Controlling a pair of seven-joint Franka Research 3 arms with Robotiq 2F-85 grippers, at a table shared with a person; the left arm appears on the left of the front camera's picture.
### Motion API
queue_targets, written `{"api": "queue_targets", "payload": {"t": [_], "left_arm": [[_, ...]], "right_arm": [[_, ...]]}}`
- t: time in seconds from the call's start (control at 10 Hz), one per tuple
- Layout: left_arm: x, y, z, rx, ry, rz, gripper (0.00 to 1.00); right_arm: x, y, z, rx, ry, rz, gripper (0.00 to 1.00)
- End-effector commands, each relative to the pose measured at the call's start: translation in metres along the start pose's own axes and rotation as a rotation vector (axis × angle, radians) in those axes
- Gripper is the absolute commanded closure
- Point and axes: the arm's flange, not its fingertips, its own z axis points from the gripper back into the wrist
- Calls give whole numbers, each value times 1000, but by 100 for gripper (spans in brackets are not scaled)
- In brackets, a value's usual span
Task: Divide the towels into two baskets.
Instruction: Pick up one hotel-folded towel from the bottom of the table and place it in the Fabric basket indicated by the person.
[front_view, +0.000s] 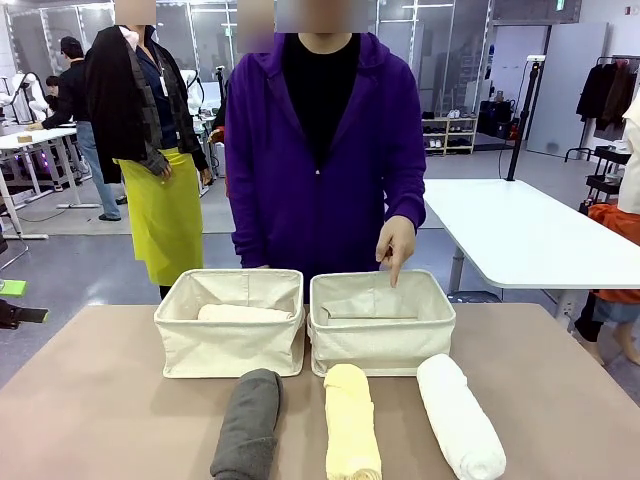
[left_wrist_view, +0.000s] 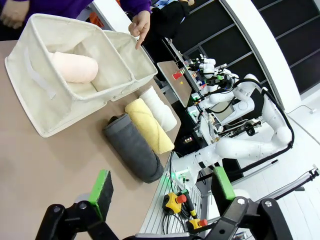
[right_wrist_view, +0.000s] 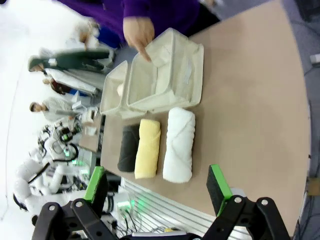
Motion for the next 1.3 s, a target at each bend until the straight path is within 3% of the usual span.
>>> {"api": "queue_targets", "payload": {"t": [0.0,0.2,0.4,0.7,1.2], "left_arm": [[2,-6,2,6,2,17,0],[2,-6,2,6,2,17,0],[2,-6,2,6,2,17,0],[2,-6,2,6,2,17,0],[2,-6,2,6,2,17,0]], "right_arm": [[0,30,-49,-124,144,6,0],[-7,47,-112,-200,265,17,0],[-24,56,-169,-304,308,27,0],[-56,57,-226,-394,413,81,0],[-78,44,-303,-547,401,135,0]]}}
